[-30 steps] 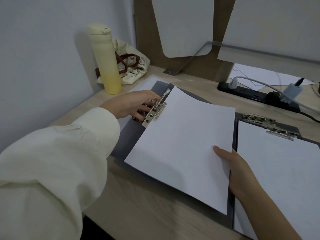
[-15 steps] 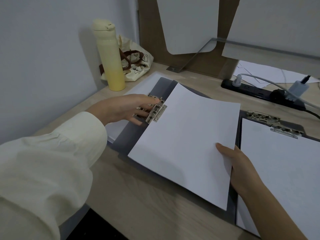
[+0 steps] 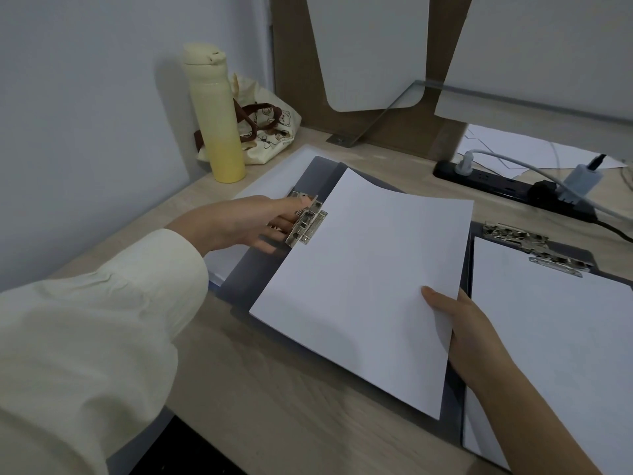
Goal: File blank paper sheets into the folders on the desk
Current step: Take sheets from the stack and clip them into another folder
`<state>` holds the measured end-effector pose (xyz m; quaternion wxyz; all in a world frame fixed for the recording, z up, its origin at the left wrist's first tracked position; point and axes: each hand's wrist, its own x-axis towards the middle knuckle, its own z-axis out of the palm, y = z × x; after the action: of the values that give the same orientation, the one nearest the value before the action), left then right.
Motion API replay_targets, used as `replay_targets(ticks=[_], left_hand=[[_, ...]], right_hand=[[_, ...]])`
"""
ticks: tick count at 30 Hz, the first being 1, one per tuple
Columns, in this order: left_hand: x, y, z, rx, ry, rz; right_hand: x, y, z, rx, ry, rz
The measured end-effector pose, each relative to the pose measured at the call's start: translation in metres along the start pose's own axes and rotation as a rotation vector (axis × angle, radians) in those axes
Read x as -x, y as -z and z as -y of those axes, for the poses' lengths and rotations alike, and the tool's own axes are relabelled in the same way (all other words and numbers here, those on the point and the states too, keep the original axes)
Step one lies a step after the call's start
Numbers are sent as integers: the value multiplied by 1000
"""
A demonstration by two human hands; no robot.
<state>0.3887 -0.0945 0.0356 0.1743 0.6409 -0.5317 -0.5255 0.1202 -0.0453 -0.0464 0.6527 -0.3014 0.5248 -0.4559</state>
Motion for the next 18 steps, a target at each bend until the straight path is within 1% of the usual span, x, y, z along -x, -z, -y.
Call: replay_targets(ticks=[6,10,15,18], left_hand=[[-3,2,2,-99,95,-6],[-3,0,5,-93,134,27],[-7,3,23,-19,97,24],[-6,-4,27,-34,42,-38]], right_hand=[[-2,0,1,7,6,8],[-2,0,2,18,9,6],[-3,0,1,23,0,-7],[-3,0,0,26,10,-7]])
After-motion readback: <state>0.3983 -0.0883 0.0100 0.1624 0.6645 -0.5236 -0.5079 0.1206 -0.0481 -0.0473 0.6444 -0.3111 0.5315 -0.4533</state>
